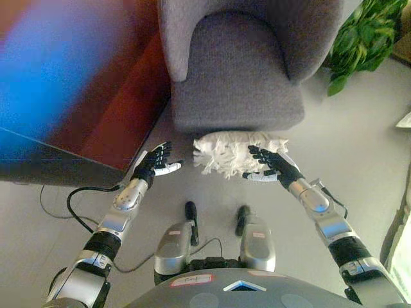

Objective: Pick up the pillow and put it on the sofa.

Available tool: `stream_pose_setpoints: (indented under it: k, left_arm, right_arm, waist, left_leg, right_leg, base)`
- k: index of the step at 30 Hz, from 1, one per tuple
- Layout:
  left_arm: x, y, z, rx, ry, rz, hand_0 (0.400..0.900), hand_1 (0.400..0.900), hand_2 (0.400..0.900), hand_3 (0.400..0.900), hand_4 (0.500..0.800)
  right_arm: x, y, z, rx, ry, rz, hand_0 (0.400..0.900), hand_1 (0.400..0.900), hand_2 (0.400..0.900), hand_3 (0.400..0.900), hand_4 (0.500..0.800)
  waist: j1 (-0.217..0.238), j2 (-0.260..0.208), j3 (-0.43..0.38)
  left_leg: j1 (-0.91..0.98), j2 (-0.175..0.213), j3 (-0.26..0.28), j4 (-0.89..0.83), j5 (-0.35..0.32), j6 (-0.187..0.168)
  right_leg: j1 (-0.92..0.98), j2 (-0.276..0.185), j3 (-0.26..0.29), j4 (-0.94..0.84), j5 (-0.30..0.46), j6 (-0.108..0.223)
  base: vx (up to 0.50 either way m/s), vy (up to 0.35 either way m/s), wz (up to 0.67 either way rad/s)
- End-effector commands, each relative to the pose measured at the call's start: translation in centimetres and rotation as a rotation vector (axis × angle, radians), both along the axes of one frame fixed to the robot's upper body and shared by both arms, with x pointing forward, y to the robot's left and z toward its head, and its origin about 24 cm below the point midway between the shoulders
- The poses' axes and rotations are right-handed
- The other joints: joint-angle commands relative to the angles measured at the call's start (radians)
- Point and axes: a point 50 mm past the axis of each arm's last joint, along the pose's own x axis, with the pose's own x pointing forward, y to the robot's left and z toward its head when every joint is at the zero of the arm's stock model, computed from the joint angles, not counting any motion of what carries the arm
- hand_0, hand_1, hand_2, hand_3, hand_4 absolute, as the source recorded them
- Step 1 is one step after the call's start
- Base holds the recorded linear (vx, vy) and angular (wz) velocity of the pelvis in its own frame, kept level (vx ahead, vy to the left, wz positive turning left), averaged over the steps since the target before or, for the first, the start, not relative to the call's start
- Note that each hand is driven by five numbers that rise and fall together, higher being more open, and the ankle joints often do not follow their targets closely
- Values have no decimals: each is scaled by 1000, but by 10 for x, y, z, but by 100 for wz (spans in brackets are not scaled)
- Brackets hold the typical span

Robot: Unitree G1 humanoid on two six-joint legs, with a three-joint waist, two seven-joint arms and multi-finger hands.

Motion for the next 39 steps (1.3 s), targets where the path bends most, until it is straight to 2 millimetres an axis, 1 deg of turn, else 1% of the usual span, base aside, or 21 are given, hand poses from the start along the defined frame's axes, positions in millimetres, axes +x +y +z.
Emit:
stream_pose_setpoints:
  k: [1, 2, 4, 9, 10, 11, 13, 14, 15, 16, 17, 21, 25, 27, 28, 30, 31, 32, 33, 36, 39]
  left_arm:
    - [26, -7, 44, -55, -240, -24, 900, 900, 900, 900, 800]
    - [27, -9, 45, -59, -244, -25, 900, 900, 900, 900, 800]
    - [30, -11, 46, -73, -254, -18, 900, 900, 900, 900, 800]
    - [38, -21, 60, -129, -316, -22, 900, 900, 900, 900, 800]
    - [38, -21, 60, -130, -318, -20, 900, 900, 900, 900, 800]
    - [41, -30, 63, -171, -325, -35, 900, 900, 900, 900, 800]
    - [43, -36, 68, -204, -346, -42, 900, 900, 900, 900, 800]
    - [43, -36, 69, -205, -348, -41, 900, 900, 900, 900, 800]
    - [44, -42, 72, -225, -360, -61, 900, 900, 900, 900, 800]
    - [44, -42, 72, -225, -361, -60, 900, 900, 900, 900, 800]
    - [45, -48, 74, -238, -370, -75, 900, 900, 900, 900, 800]
    - [49, -55, 78, -250, -384, -85, 900, 900, 900, 900, 800]
    - [53, -59, 85, -258, -406, -91, 900, 900, 900, 900, 800]
    - [54, -60, 87, -265, -413, -95, 900, 900, 900, 900, 800]
    - [56, -62, 92, -265, -430, -106, 900, 900, 900, 900, 800]
    - [58, -64, 96, -269, -441, -113, 900, 900, 900, 900, 800]
    - [59, -65, 97, -271, -444, -118, 900, 900, 900, 900, 800]
    - [59, -65, 98, -271, -445, -118, 900, 900, 900, 900, 800]
    - [60, -67, 101, -272, -456, -128, 900, 900, 900, 900, 800]
    - [61, -70, 108, -277, -478, -145, 900, 900, 900, 900, 800]
    - [61, -73, 112, -285, -490, -160, 900, 900, 900, 900, 800]
  right_arm:
    - [24, -17, 41, -232, -214, 36, 900, 900, 900, 900, 800]
    - [26, -18, 43, -273, -226, 45, 900, 900, 900, 900, 800]
    - [29, -23, 50, -356, -246, 75, 900, 900, 900, 900, 800]
    - [46, -36, 85, -587, -388, 107, 900, 900, 900, 900, 800]
    - [46, -36, 85, -589, -390, 108, 900, 900, 900, 900, 800]
    - [54, -36, 95, -652, -428, 115, 900, 900, 900, 900, 800]
    - [62, -37, 110, -704, -485, 104, 900, 900, 900, 900, 800]
    - [63, -37, 110, -705, -487, 104, 900, 900, 900, 900, 800]
    - [69, -38, 126, -739, -555, 79, 900, 900, 900, 900, 800]
    - [70, -38, 127, -740, -556, 79, 900, 900, 900, 900, 800]
    - [75, -39, 139, -743, -619, 33, 900, 900, 900, 900, 800]
    - [84, -39, 161, -726, -727, -42, 900, 900, 900, 900, 800]
    - [93, -35, 180, -735, -795, -73, 900, 900, 900, 900, 800]
    - [95, -34, 183, -739, -804, -74, 900, 900, 900, 900, 800]
    - [98, -33, 192, -733, -832, -89, 900, 900, 900, 900, 800]
    - [103, -30, 201, -711, -855, -96, 900, 900, 900, 900, 800]
    - [105, -29, 204, -703, -862, -105, 900, 900, 900, 900, 800]
    - [105, -29, 205, -703, -863, -104, 900, 900, 900, 900, 800]
    - [108, -30, 214, -711, -883, -120, 900, 900, 900, 900, 800]
    - [113, -34, 232, -734, -921, -155, 900, 900, 900, 900, 800]
    - [117, -32, 245, -744, -951, -170, 900, 900, 900, 900, 800]
  waist:
    - [-25, -26, -22]
    - [-22, -36, -17]
    - [-20, -33, -13]
    - [-21, -15, 51]
    - [-25, -13, 49]
    - [-21, -6, 70]
    - [-22, 3, 92]
    - [-22, 4, 89]
    - [-21, 11, 110]
    - [-20, 11, 107]
    - [-20, 20, 123]
    - [-19, 32, 143]
    - [-18, 39, 165]
    - [-19, 40, 167]
    - [-19, 41, 178]
    - [-15, 42, 190]
    - [-17, 42, 196]
    - [-16, 43, 196]
    - [-14, 44, 203]
    - [-11, 47, 203]
    - [-7, 51, 203]
  left_leg:
    - [-17, 11, -159, 26, -60, -94]
    - [-30, 6, -164, 37, -63, -98]
    - [-57, 7, -177, 52, -61, -103]
    - [-166, 32, -236, 109, -54, -134]
    - [-174, 32, -239, 113, -55, -135]
    - [-205, 39, -246, 121, -48, -141]
    - [-247, 43, -244, 136, -44, -146]
    - [-253, 43, -244, 139, -44, -146]
    - [-283, 46, -242, 146, -41, -150]
    - [-289, 46, -241, 149, -42, -150]
    - [-315, 50, -234, 159, -39, -152]
    - [-369, 54, -228, 184, -42, -155]
    - [-415, 59, -224, 201, -44, -158]
    - [-432, 59, -224, 211, -46, -158]
    - [-455, 58, -223, 226, -49, -160]
    - [-491, 61, -222, 262, -67, -162]
    - [-511, 57, -225, 274, -62, -160]
    - [-514, 59, -224, 283, -71, -161]
    - [-552, 58, -226, 313, -82, -161]
    - [-624, 57, -230, 369, -103, -160]
    - [-694, 53, -233, 427, -122, -157]
  right_leg:
    - [60, 6, 31, -136, 208, 8]
    - [65, 7, 20, -144, 220, 12]
    - [50, 18, 8, -120, 200, 6]
    - [-34, 36, -24, -29, 142, -18]
    - [-40, 36, -26, -24, 140, -19]
    - [-69, 43, -32, -3, 128, -25]
    - [-114, 45, -37, 18, 125, -26]
    - [-120, 45, -36, 21, 124, -27]
    - [-157, 49, -33, 33, 126, -27]
    - [-164, 49, -31, 36, 125, -28]
    - [-195, 49, -26, 43, 128, -28]
    - [-258, 51, -15, 75, 124, -30]
    - [-305, 53, -11, 95, 120, -32]
    - [-321, 53, -10, 102, 119, -33]
    - [-344, 55, -7, 112, 118, -35]
    - [-377, 61, 0, 141, 104, -37]
    - [-395, 59, 3, 148, 107, -40]
    - [-399, 61, 5, 157, 100, -39]
    - [-434, 65, 12, 186, 87, -44]
    - [-501, 64, 20, 239, 67, -47]
    - [-569, 63, 30, 299, 47, -51]
  base:
    - [79, -192, 39]
    - [37, -168, 38]
    - [3, -172, 52]
    - [-88, -184, 48]
    - [-93, -150, 30]
    - [-93, -124, 21]
    - [-97, -106, 15]
    - [-91, -68, 2]
    - [-57, -44, -2]
    - [-84, -73, -2]
    - [-39, -37, -3]
    - [-29, -28, -1]
    - [-7, -8, 0]
    - [-16, -30, 5]
    - [-17, -36, 8]
    - [-23, -46, 7]
    - [0, 0, 0]
    - [-27, -22, 6]
    - [-9, -29, 5]
    - [-12, -14, 5]
    - [-2, 2, 1]
